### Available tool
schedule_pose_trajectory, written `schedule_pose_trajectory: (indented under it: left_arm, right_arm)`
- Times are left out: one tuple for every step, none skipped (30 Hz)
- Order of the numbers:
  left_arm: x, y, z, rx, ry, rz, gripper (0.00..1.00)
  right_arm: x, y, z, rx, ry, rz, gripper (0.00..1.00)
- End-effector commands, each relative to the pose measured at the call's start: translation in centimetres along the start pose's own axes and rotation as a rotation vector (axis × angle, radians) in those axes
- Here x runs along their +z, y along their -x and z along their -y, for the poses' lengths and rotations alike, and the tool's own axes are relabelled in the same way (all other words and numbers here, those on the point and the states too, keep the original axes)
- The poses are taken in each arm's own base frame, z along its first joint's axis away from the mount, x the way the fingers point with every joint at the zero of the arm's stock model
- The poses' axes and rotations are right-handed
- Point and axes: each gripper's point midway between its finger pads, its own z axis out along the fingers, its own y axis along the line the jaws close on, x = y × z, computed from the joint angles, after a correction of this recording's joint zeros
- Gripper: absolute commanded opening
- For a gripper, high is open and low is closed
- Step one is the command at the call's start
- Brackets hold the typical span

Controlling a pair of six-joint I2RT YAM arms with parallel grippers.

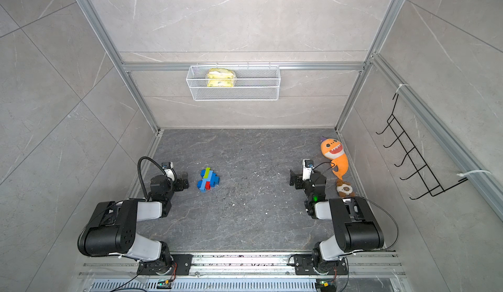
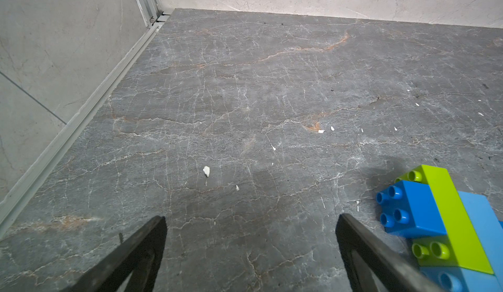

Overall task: Assemble a heart with lego
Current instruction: Reset both arms

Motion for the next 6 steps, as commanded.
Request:
schedule_pose_trajectory:
  left_arm:
    - [0.27, 1.66, -0.35, -0.006, 0.018, 0.045, 1.0]
    - [0.27, 1.63, -0.36, -0.004, 0.018, 0.044, 1.0]
    - [0.28, 1.62, -0.35, -0.006, 0.018, 0.044, 1.0]
    - [0.26, 1.63, -0.34, -0.005, 0.017, 0.044, 1.0]
    - [0.26, 1.66, -0.34, -0.005, 0.017, 0.044, 1.0]
    - [0.26, 1.58, -0.35, -0.006, 0.018, 0.043, 1.0]
  right_arm:
    - [0.47, 0.35, -0.56, -0.016, 0.024, -0.003, 1.0]
    - [0.48, 0.32, -0.57, -0.019, 0.023, -0.005, 1.0]
    - [0.48, 0.32, -0.57, -0.018, 0.022, -0.004, 1.0]
    - [0.48, 0.35, -0.58, -0.018, 0.023, -0.003, 1.0]
    - [0.46, 0.3, -0.58, -0.018, 0.022, -0.004, 1.0]
    - [0.46, 0.29, -0.56, -0.018, 0.021, -0.004, 1.0]
